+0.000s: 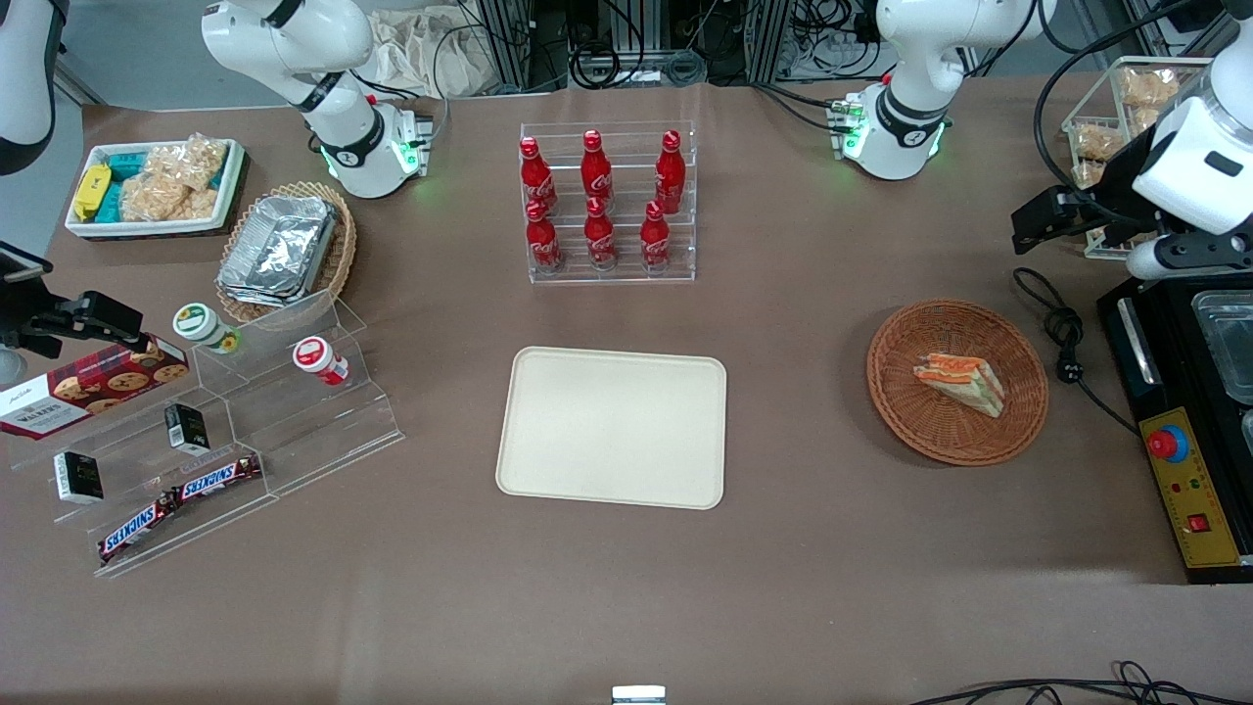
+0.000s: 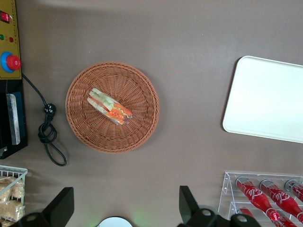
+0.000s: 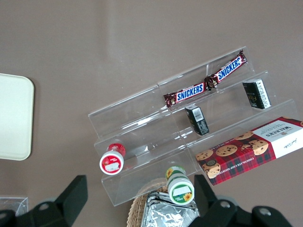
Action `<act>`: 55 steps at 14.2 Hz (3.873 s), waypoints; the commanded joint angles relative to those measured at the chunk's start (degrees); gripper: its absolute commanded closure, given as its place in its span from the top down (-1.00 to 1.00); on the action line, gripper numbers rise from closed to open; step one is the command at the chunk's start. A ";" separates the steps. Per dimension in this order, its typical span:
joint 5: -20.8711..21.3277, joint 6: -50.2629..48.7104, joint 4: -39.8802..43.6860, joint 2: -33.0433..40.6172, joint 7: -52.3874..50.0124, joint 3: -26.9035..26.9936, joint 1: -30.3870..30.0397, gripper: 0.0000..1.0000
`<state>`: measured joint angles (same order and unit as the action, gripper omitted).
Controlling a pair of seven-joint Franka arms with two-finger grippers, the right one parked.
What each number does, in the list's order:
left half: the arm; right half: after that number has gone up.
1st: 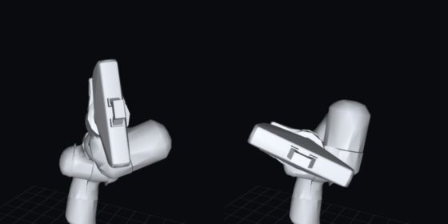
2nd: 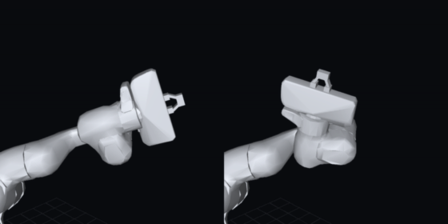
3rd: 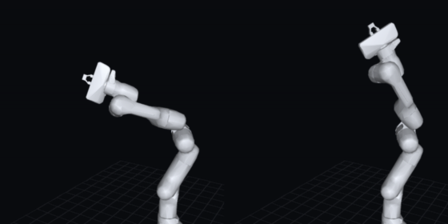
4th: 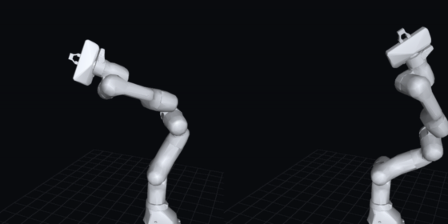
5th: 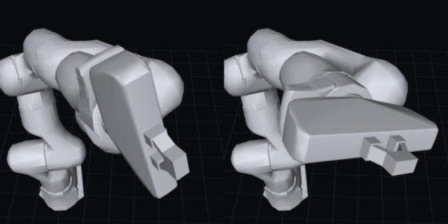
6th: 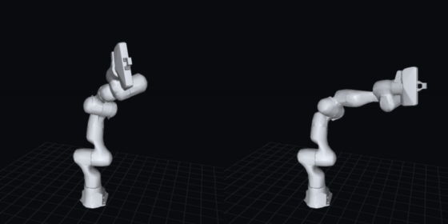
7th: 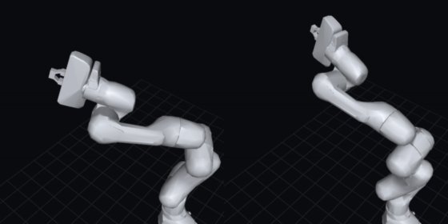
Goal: Place sandwich from basket to tray
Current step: 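Move the left gripper over the sandwich in the wicker basket, then lower the left gripper, close on the sandwich wedge, and lift it, then carry the held sandwich over the cream tray and lower it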
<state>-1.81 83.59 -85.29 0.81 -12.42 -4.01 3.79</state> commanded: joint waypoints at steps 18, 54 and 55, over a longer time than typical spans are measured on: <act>5.41 38.88 -40.88 -3.10 -47.16 0.94 -5.27 0.99; 28.13 58.69 -19.21 -33.05 -38.99 -26.05 4.74 -1.00; 31.22 60.45 -19.12 -34.81 -39.00 -26.05 4.73 -1.00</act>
<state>23.96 141.86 -107.30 -29.16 -52.99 -30.18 8.67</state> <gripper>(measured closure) 0.793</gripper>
